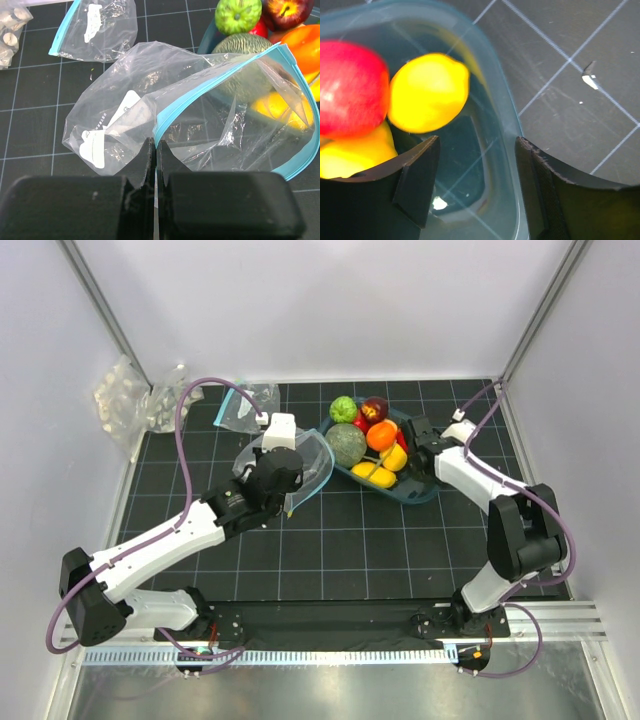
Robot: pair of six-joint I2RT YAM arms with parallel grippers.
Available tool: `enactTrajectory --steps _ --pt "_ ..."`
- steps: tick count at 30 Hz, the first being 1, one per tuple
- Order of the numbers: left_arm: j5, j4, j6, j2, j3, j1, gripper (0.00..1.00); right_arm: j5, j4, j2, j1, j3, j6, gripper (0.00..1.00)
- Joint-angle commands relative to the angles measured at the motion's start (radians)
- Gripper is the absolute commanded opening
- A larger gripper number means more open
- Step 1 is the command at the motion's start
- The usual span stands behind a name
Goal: Place the food in the zip-top bag and seal the zipper
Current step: Adjust the bin at the center of the board, then pick up the fake fruit from the bin.
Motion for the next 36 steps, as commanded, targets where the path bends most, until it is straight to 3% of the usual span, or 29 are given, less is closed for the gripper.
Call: enactTrajectory --steps 1,5,8,10,13,20,27,32,36 --pt "-0.032 0.023 -0.006 -0.003 0.000 0.004 0.00 -0.125 0.020 -0.034 -0.041 -0.068 -0.034 0.63" --pt "-0.035 0.023 -0.006 0.005 0.001 0.004 0.00 -0.144 0.126 -0.120 -0.010 -0.083 -0.162 0.60" --pt "-0.038 0.023 -0.004 0.019 0.004 0.004 0.00 -0.153 0.257 -0.210 0.062 -0.131 -0.300 0.66" --pt "-0.037 0.023 -0.004 0.028 0.008 0.004 0.00 -0.259 0.354 -0.264 0.091 -0.201 -0.374 0.70" --pt "-0.030 0.023 -0.006 0.031 0.009 0.004 0.00 -0.356 0.483 -0.280 0.093 -0.253 -0.397 0.70" --pt "0.019 0.026 -0.018 0.029 0.008 0.004 0.00 -0.500 0.585 -0.172 0.107 -0.241 -0.376 0.65" --pt "0.046 0.029 -0.020 0.039 0.011 0.004 0.00 -0.497 0.665 -0.093 0.125 -0.220 -0.331 0.62" --pt "0.054 0.026 -0.018 0.042 0.017 0.004 0.00 -0.503 0.652 -0.017 0.127 -0.177 -0.313 0.40" --pt "0.051 0.023 -0.016 0.043 0.017 0.004 0.00 -0.500 0.645 -0.008 0.128 -0.169 -0.313 0.12"
